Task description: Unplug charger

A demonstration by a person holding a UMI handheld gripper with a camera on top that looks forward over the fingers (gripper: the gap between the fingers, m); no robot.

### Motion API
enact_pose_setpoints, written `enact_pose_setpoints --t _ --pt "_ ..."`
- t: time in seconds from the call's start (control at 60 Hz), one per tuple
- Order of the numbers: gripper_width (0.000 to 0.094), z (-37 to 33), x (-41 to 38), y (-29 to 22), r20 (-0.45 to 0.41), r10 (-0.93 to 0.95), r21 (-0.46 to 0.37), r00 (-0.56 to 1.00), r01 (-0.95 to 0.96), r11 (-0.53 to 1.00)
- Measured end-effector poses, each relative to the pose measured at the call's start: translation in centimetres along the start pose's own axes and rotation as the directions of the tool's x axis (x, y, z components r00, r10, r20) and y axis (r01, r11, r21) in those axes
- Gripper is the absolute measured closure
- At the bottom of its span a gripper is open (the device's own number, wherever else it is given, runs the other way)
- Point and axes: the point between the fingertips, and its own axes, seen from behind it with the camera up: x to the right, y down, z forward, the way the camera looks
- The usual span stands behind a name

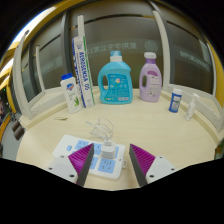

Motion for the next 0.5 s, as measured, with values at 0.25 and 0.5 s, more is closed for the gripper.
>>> enact_pose_setpoints --t 0.25,0.5 --pt "0.0529 2.2 0.6 -0.1 -0.046 -0.03 0.03 0.999 0.031 0.999" --pt "0.0592 2.1 0.4 -0.6 -0.091 -0.123 0.064 0.988 0.129 0.99"
